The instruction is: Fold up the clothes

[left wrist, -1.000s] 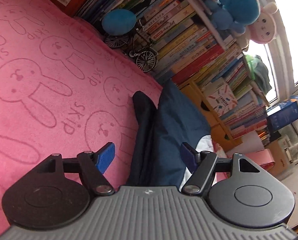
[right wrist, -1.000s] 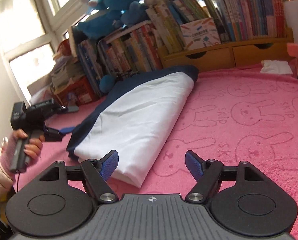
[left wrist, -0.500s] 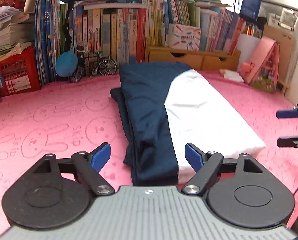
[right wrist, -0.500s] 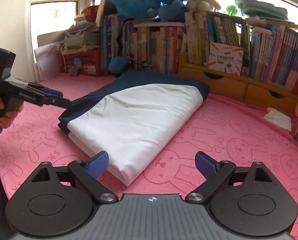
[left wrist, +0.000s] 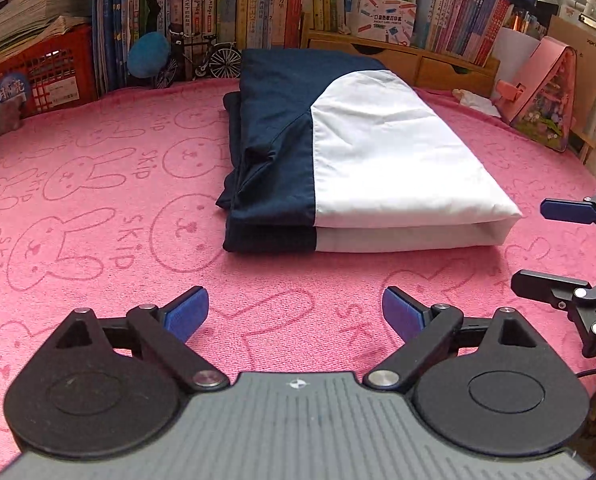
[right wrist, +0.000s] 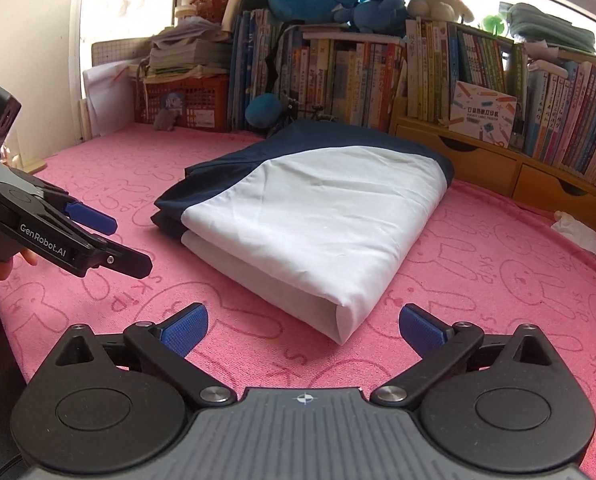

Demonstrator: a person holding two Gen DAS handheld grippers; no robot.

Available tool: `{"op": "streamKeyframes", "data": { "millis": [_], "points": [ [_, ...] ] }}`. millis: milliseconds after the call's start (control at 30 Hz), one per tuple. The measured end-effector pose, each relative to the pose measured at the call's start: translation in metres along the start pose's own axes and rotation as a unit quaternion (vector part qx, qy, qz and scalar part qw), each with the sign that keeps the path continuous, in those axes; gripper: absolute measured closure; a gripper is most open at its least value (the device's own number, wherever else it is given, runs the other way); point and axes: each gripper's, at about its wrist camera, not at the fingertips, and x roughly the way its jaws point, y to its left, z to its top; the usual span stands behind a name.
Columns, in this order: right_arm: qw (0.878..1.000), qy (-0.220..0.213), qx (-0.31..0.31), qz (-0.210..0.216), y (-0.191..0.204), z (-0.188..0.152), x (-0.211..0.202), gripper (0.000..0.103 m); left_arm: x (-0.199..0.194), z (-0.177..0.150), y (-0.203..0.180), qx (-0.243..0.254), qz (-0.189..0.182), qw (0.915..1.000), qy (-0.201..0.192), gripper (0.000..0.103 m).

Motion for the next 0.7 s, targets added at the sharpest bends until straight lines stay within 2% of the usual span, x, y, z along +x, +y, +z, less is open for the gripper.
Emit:
{"op": "streamKeyframes", "data": {
  "millis": [133,233,367,467,600,700],
  "points": [
    [1.0,0.002,0.012,0.001,-0.008,-0.009,0.007,0.0,0.01,-0.003,-0.006,0.026,0.014,0.9995,-0.007,0.008],
    [1.0,-0.004,0.016,0.008,-0.017,-0.012,0.009,0.0,0.015,0.0,-0.008,0.046,0.006,0.9989,-0.012,0.006],
    [1.0,-0.013,-0.015,0.015,-0.028,-0.006,0.016,0.0,0.024,0.009,-0.01,0.084,-0.004,0.9961,-0.025,0.0],
    [0.999,0.001,-0.04,0.015,-0.033,-0.004,0.03,0.0,0.034,0.012,-0.011,0.114,0.0,0.9926,-0.04,0.0],
    [0.998,0.035,-0.02,0.037,-0.041,-0.009,0.044,0.0,0.041,0.011,0.003,0.068,-0.037,0.996,-0.045,0.0],
    [0.998,0.048,-0.008,0.051,-0.045,-0.009,0.048,0.0,0.041,0.012,0.001,0.071,-0.034,0.996,-0.042,0.0]
  ]
}}
